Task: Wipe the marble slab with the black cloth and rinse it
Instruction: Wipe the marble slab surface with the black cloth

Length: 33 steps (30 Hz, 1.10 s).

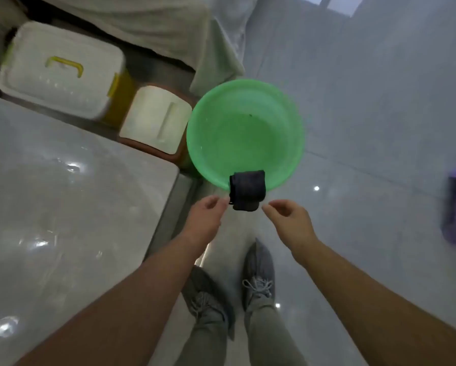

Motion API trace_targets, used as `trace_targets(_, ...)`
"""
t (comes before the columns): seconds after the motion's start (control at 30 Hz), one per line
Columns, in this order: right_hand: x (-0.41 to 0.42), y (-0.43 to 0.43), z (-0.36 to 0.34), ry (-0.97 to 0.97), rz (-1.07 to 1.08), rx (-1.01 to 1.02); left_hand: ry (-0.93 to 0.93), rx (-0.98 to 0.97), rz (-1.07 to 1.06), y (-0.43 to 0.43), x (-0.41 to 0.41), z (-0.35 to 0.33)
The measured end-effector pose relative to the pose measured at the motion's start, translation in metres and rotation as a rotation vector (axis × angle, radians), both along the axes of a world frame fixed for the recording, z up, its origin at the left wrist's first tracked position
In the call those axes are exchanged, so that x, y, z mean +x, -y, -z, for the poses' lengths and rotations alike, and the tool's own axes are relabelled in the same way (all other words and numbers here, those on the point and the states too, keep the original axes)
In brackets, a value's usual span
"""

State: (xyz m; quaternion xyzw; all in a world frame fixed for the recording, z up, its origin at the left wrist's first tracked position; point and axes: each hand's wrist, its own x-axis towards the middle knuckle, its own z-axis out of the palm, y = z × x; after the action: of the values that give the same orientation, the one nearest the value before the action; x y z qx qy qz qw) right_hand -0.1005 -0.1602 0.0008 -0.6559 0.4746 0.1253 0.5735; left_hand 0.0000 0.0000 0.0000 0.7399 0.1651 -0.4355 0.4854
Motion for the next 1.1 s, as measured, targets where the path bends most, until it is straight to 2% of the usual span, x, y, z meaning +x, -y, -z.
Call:
trace_targets(0.17,0.023,0.003,0.056,0.037,0.191,0.125,0.001,-0.025,-0.027,0.018,0.01,0.062)
trace_targets(0.37,0.031,0.0,0.091,0.079,0.257,0.26,-0.123,-0.129,-0.068,0.03,0.002,0.091)
trace_targets(0.53,0.029,0.0,0.096,0.064,0.197,0.228,-0.111,-0.123,-0.101,0.03,-0.003,0.093)
trace_targets(0.8,0.03,-0.01,0.053,0.117,0.2,0.106,-0.043,-0.189,-0.191,0.033,-0.01,0.049)
trace_targets(1.1,0.073,-0.046,-0.074,0.332,0.016,0.146,0.097,-0.303,-0.449,-0.012,0.016,-0.071)
